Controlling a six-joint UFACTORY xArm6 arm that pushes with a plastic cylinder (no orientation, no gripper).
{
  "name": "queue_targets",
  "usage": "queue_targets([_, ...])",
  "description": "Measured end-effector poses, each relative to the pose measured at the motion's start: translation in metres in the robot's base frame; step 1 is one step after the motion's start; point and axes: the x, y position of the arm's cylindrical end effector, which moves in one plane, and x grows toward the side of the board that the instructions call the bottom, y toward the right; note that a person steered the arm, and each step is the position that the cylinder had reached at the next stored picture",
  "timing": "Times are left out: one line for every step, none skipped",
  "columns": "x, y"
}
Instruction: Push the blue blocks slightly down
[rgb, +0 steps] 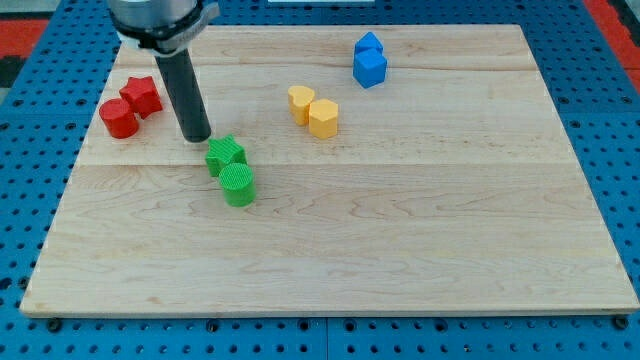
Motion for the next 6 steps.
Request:
queue_targets([-0.038, 0.02])
queue_targets([-0.079, 0.039])
queue_targets([-0.111, 0.058])
queue_targets([-0.147, 0.095])
queue_targets([-0.184, 0.126])
queue_targets([-0.193, 0.153])
